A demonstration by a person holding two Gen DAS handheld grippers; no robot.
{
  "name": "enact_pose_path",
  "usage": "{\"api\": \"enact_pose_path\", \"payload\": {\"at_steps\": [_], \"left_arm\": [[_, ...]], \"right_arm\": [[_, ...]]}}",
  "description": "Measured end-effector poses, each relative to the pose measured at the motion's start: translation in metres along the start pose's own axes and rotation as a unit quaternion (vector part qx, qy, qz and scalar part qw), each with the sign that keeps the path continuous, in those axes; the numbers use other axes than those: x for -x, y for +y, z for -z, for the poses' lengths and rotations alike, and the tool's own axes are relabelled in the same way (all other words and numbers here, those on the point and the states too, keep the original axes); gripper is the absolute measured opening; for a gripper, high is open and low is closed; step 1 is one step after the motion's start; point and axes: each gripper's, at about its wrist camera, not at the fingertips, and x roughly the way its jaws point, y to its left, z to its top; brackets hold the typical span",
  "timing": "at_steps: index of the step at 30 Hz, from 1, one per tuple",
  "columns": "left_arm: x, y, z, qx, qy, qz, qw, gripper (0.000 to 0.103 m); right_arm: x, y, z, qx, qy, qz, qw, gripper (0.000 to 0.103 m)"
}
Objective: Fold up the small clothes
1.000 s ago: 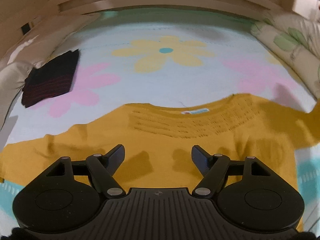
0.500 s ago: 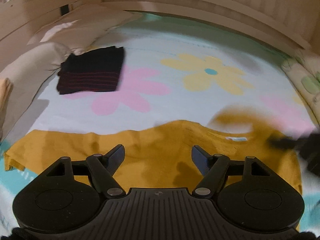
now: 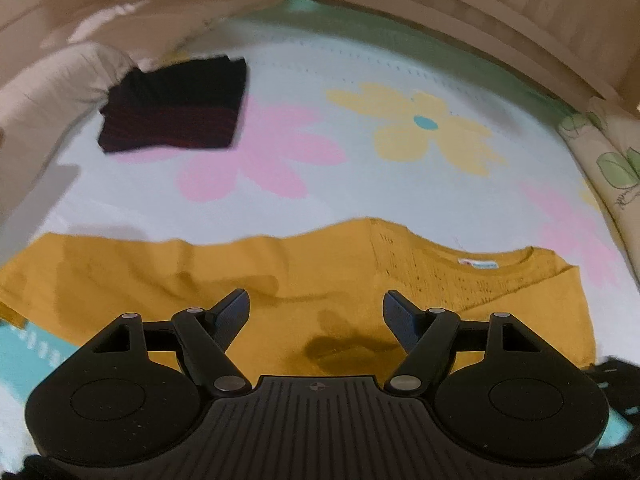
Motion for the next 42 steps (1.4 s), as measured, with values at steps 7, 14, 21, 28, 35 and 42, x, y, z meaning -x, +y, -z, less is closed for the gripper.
{"api": "enact_pose_path", "payload": {"at_steps": [7, 14, 21, 28, 35, 42], "left_arm": [[-0.033, -0.007, 0.014, 0.008, 0.062, 0.041, 0.9972, 0.073], [-0.047, -0.030, 0.035, -0.068, 0.099, -0.010, 0.9927, 0.072], [-0.034, 0.002, 0.034, -0.023, 0.093, -0.037, 0.9947, 0.072], [-0.016, 0.043, 0.016, 0.048, 0.070, -0.032, 0.9959, 0.072], [-0.020, 0.055, 0.014, 0.055, 0.082, 0.005, 0.9951, 0.072], [-0.029, 0.044, 0.017, 0.068, 0.093, 0.041, 0.9924, 0.072]], "right_arm": [[0.066, -0.060, 0.028, -0.083, -0.015, 0.081, 0.993, 0.058], [0.084, -0.099, 0.052, -0.148, -0.026, 0.092, 0.984, 0.058], [0.060, -0.081, 0.038, -0.127, -0.024, 0.012, 0.992, 0.059], [-0.014, -0.016, 0.022, -0.048, 0.006, -0.040, 0.998, 0.059], [-0.065, 0.023, 0.019, -0.008, 0.020, -0.079, 0.997, 0.059], [-0.025, 0.064, 0.040, 0.097, 0.029, -0.163, 0.981, 0.059]]}}
